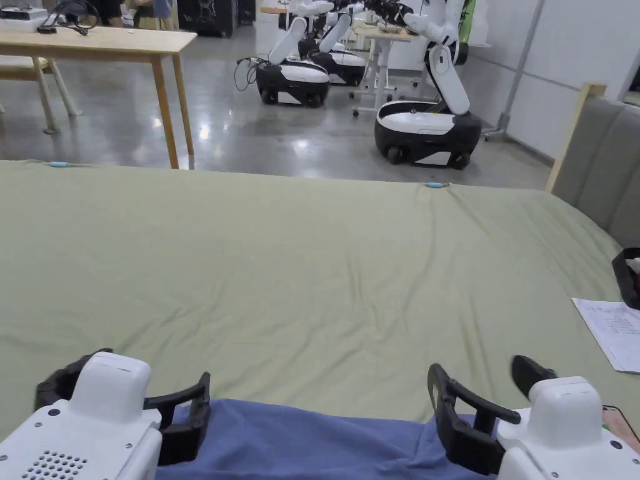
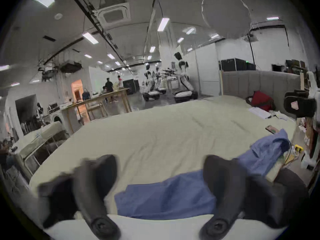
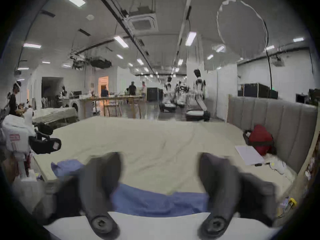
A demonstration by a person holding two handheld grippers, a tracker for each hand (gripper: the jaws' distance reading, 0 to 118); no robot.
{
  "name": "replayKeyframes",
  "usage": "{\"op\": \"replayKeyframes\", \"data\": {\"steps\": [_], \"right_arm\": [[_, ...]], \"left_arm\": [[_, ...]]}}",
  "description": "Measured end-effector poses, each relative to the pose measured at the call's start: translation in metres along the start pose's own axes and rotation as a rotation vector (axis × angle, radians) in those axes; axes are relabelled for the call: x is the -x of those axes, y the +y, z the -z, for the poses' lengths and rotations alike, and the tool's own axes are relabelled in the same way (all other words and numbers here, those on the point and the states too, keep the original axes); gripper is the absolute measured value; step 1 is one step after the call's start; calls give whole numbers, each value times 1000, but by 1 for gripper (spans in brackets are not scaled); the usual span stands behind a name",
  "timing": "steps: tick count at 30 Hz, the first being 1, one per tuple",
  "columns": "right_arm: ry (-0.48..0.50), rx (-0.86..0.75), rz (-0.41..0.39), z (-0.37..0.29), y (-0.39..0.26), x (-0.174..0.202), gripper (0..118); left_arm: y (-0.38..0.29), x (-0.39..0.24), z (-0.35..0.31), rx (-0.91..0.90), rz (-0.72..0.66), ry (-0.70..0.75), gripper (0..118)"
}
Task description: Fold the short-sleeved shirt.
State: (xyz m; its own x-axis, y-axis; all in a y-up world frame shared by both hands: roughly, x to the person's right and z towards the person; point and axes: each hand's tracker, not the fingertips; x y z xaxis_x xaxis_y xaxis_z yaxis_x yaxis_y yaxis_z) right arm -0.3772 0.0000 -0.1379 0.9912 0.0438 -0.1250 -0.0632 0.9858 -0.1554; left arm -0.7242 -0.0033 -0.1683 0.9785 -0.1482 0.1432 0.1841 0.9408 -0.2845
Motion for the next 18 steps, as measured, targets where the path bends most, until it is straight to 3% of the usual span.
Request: {"op": "replayKeyframes", "data": {"steps": [1, 2, 3, 5, 9, 10, 11, 12, 13, 14, 15, 18], "right_arm": [[-3, 13, 3, 2, 0, 5, 58], [-8, 17, 1, 4, 0, 9, 18], [-8, 19, -1, 5, -1, 12, 10], [45, 41, 3, 6, -2, 14, 9], [37, 55, -42, -1, -9, 19, 10], [41, 61, -39, -3, -10, 18, 10], [47, 70, -33, -5, -13, 17, 9], [67, 99, -16, -3, -15, 16, 10], [81, 133, 5, -1, -17, 15, 10], [70, 135, 19, -1, -20, 16, 10], [67, 130, 27, -1, -22, 16, 10], [66, 144, 69, 3, -25, 19, 10]], "left_arm": [[-3, 2, 1, 6, -17, -14, 79], [-4, 4, 4, 14, -31, -25, 21], [-6, 6, 6, 41, -28, -18, 0], [-14, 19, 6, 75, -40, -67, 0], [-48, 78, -2, 154, -279, -85, 0], [-59, 93, -2, 190, -342, -98, 10], [-75, 114, -3, 238, -434, -128, 40], [-91, 132, -5, 271, -505, -159, 83], [-106, 145, -5, 313, -567, -168, 115], [-118, 155, -7, 359, -616, -169, 117], [-126, 167, -9, 281, -651, -186, 117], [-162, 187, 5, 397, -911, -306, 118]]}}
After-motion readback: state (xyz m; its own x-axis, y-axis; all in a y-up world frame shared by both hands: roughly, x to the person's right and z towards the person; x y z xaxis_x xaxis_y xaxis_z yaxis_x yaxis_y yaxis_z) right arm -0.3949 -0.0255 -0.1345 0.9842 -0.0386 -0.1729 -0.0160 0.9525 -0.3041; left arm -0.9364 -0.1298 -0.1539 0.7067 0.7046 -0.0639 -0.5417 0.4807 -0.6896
